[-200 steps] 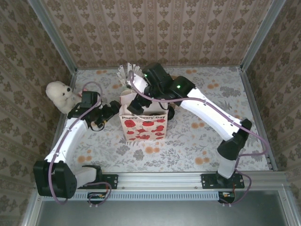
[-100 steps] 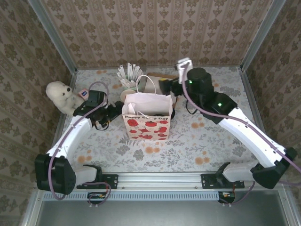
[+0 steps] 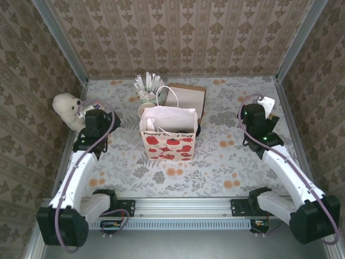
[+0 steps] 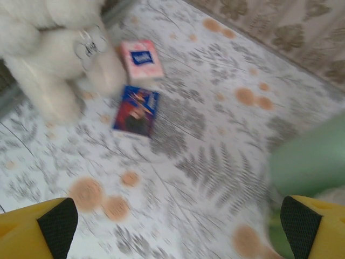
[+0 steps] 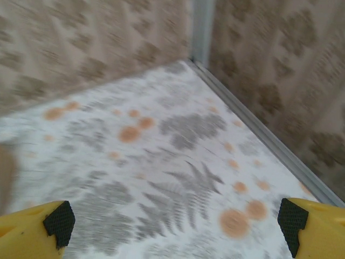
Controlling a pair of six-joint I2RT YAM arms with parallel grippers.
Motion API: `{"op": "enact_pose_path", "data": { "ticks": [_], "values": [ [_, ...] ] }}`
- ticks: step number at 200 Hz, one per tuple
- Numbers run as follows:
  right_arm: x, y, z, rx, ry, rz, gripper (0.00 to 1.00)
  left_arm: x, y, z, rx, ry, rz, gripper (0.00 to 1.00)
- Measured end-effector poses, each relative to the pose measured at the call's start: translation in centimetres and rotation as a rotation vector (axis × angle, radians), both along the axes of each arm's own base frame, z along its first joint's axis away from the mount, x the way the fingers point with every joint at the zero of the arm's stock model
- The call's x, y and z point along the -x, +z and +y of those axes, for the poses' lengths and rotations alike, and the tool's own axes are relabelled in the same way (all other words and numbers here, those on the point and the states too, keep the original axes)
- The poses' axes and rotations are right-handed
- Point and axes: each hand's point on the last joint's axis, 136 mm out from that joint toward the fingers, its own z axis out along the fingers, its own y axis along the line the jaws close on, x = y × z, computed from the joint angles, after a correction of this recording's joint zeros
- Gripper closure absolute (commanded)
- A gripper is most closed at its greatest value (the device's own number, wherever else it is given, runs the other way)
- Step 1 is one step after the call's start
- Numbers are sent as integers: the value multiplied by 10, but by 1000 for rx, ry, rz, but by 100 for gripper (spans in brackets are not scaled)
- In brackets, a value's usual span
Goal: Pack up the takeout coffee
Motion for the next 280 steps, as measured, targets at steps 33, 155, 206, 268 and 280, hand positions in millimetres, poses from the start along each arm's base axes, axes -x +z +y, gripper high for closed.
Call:
{"op": "enact_pose_path", "data": {
  "ticks": [33, 155, 206, 268, 280],
  "values": [
    [21, -59, -46, -5, -136, 53, 0, -20, -58, 31, -150, 2, 124, 0],
    [-20, -139, 2, -150, 295, 160, 0, -71, -104, -22, -252, -493, -96, 0],
    [-42, -120, 11, -117, 369, 28, 0, -60, -123, -23, -316, -469, -114, 0],
    [-59, -138, 40, 19, 444, -24, 0, -66, -106, -3, -420, -316, -146, 0],
    [-49, -150, 51, 56, 466, -17, 0, -66, -105, -1, -425, -304, -146, 0]
  ]
}}
